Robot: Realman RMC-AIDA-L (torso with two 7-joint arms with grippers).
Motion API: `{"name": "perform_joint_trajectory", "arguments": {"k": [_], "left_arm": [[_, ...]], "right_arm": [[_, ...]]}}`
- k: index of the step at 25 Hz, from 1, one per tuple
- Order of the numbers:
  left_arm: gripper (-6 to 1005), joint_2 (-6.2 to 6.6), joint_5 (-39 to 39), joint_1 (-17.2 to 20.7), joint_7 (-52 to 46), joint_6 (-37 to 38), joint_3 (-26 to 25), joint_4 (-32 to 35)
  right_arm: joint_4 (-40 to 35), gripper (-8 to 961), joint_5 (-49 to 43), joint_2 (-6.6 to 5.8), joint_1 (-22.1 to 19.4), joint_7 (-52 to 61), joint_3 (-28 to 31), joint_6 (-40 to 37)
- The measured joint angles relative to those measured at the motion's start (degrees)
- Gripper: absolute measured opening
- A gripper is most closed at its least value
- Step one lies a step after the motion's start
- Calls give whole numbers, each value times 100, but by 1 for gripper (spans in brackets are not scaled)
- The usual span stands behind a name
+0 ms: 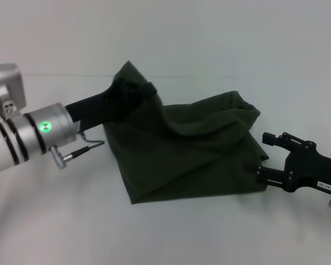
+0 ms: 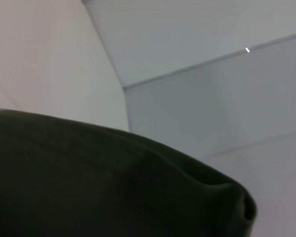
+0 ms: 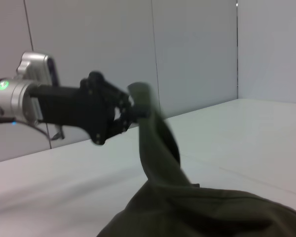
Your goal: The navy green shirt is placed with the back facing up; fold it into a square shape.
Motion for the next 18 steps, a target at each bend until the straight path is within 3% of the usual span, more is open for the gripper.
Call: {"name": "perform_joint_trajectory", "arguments": {"k": [9, 18], "left_arm": [[3, -28, -7, -353, 4, 11, 90, 2], [3, -26, -204, -269, -44, 47, 74, 2]], "right_arm": [[-63, 897, 154, -5, 3, 1, 199, -85], [-362, 898, 64, -35, 619, 312, 50, 68]]}}
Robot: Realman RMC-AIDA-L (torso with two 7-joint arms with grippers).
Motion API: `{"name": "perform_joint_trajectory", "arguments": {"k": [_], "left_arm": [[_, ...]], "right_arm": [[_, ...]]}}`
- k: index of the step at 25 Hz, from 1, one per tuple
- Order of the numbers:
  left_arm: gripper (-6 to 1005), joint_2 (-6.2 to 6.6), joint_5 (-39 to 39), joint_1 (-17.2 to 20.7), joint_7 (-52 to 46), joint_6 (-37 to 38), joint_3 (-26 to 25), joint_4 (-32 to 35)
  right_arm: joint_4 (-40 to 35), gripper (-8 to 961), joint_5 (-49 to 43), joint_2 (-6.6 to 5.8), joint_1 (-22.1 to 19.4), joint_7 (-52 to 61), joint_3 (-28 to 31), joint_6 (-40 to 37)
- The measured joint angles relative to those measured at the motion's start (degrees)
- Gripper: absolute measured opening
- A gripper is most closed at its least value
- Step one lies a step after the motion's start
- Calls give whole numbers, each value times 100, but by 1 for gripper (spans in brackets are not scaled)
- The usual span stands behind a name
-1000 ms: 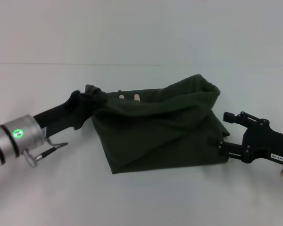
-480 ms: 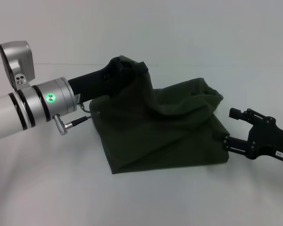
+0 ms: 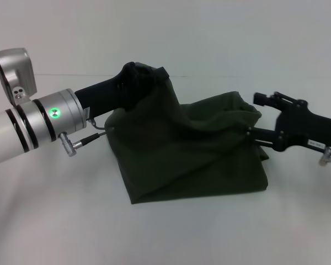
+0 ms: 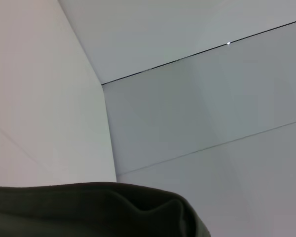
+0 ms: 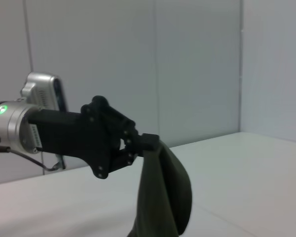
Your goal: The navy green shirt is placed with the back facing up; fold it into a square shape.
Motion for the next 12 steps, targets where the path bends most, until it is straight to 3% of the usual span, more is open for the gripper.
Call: {"name": "perform_joint_trajectory", "arguments": {"k": [5, 12], "left_arm": [[4, 0, -127, 0, -56, 196, -4, -13], [4, 20, -312, 10, -211, 508, -3, -6]], "right_arm": [[-98, 898, -356, 14, 342, 15, -424, 291], [-149, 897, -491, 31, 504, -16, -972, 669]]}}
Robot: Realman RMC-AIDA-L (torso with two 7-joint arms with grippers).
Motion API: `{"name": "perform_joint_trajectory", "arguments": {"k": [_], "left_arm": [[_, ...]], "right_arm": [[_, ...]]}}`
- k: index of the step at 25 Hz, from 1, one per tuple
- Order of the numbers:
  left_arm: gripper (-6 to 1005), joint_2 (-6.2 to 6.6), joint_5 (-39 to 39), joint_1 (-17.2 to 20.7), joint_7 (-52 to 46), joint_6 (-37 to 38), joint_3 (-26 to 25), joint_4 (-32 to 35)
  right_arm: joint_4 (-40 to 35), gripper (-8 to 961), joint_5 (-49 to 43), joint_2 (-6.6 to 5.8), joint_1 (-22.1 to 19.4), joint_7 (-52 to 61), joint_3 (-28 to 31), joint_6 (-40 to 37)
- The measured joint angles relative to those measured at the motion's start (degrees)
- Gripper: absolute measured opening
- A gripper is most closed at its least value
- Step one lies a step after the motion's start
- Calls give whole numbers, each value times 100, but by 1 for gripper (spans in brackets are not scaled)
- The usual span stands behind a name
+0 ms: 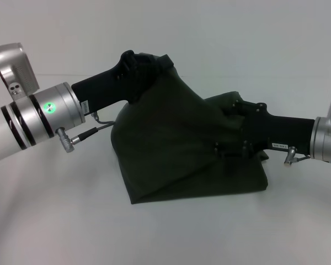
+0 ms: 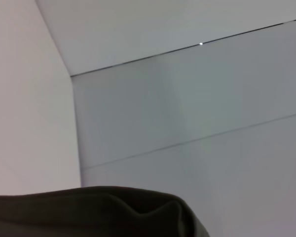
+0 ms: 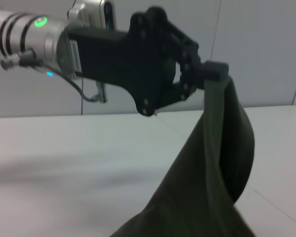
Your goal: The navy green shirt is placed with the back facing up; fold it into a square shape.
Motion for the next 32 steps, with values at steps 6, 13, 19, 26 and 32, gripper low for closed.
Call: {"name": "perform_joint_trajectory", "arguments": {"k": [6, 13, 19, 26, 32], "left_arm": [[3, -35, -12, -39, -23, 105, 14, -18], [6, -80, -12, -40, -22, 167, 9, -17], [10, -102, -13, -44, -22, 305, -6, -6], [13, -166, -17, -50, -23, 324, 9, 3], [17, -174, -20, -57, 0, 349, 11, 3]], "right_arm": [[-186, 898, 32, 7, 35, -1, -110, 82], [-304, 898, 118, 11, -21, 3, -89, 113], [-251, 888, 111, 22, 21, -7, -154, 184], [-259, 759, 122, 20, -35, -63, -284, 182], [-259, 587, 128, 19, -55, -48, -290, 167]]}}
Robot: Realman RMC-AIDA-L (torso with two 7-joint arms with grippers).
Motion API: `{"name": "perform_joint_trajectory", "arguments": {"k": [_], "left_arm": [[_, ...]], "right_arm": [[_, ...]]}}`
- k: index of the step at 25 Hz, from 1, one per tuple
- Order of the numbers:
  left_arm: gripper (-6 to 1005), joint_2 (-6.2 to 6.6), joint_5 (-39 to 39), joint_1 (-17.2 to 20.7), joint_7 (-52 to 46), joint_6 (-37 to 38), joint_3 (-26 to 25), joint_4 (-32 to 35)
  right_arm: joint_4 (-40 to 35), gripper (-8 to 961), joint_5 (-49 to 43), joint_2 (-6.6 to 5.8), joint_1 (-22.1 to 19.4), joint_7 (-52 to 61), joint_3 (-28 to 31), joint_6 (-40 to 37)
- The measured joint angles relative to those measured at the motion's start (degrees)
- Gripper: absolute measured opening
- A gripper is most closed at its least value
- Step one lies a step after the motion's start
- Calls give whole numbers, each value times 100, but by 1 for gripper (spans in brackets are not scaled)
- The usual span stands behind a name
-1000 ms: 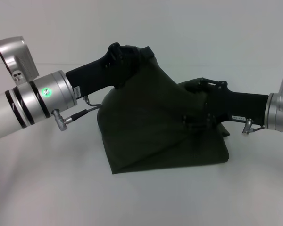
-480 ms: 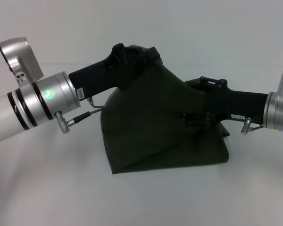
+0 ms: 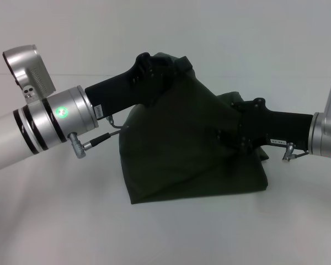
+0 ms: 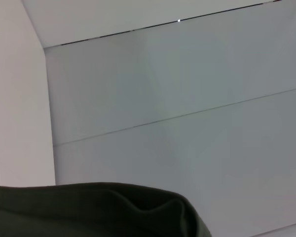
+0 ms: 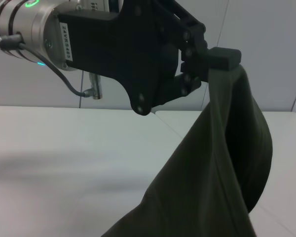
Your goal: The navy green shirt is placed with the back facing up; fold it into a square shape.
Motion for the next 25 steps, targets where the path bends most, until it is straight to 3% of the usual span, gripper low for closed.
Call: {"name": "perform_joint_trajectory", "arguments": {"k": [7, 17, 25], "left_arm": [[21, -6, 0, -6, 60, 4, 16, -31], [26, -23, 0, -6, 92, -7, 17, -53], [31, -48, -33, -175, 370, -233, -8, -371]], "right_arm": [[-33, 429, 2, 0, -36, 515, 53, -32], [-44, 21, 32, 0, -147, 553, 61, -160], [-49, 23, 452, -27, -406, 552, 78, -449]]}}
